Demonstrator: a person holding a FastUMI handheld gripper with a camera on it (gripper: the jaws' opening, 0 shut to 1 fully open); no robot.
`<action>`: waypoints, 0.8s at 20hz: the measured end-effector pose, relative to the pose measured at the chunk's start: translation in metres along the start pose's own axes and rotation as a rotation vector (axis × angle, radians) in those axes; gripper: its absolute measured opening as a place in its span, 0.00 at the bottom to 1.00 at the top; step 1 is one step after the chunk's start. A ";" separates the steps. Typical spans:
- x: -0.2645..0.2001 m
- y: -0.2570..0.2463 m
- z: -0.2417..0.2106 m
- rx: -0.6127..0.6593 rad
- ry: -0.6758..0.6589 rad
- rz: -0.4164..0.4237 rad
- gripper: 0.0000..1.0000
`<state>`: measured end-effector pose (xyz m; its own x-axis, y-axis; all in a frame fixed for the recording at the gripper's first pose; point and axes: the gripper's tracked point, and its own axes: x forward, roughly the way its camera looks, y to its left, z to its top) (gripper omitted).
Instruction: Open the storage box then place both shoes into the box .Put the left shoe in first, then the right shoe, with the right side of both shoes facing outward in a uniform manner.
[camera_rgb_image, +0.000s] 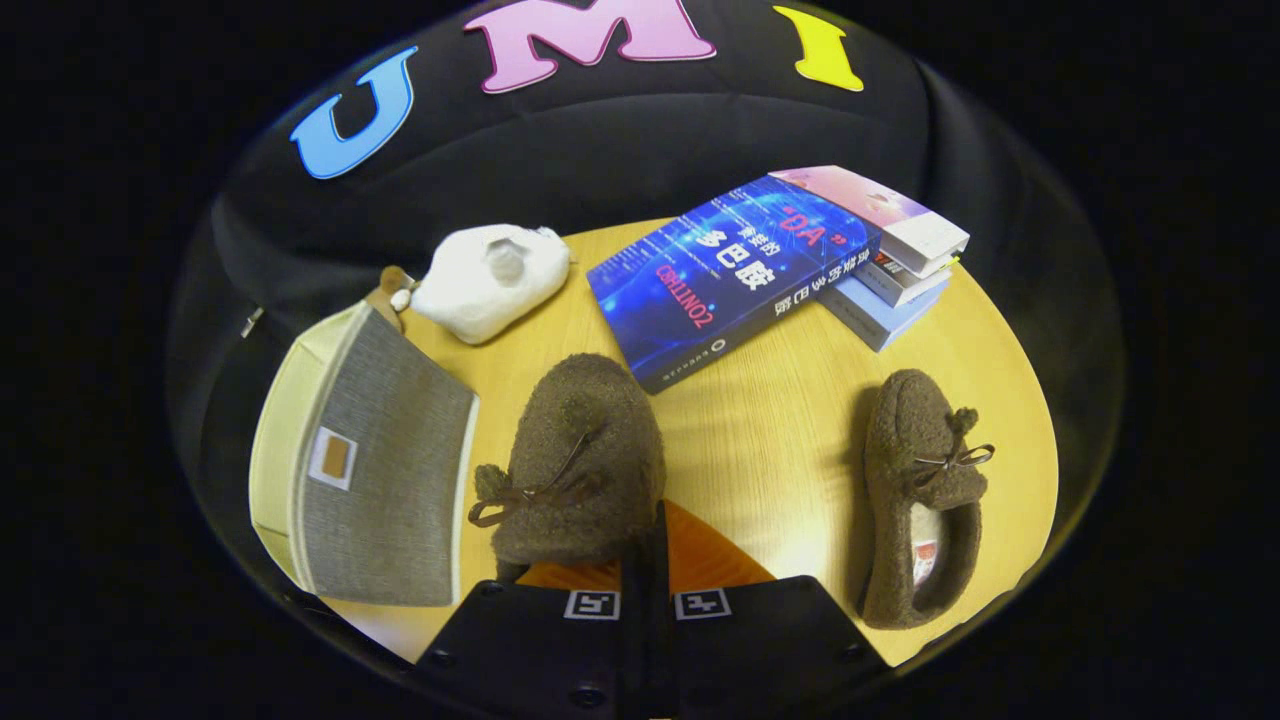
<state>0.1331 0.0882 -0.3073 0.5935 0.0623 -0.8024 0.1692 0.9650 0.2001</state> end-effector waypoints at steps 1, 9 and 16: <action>-0.013 0.009 0.009 -0.004 -0.018 0.016 0.05; -0.082 0.109 0.073 0.013 -0.112 0.134 0.05; -0.086 0.216 0.096 0.001 -0.144 0.210 0.05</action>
<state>0.1941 0.2670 -0.1412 0.7218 0.2244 -0.6547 0.0311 0.9345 0.3546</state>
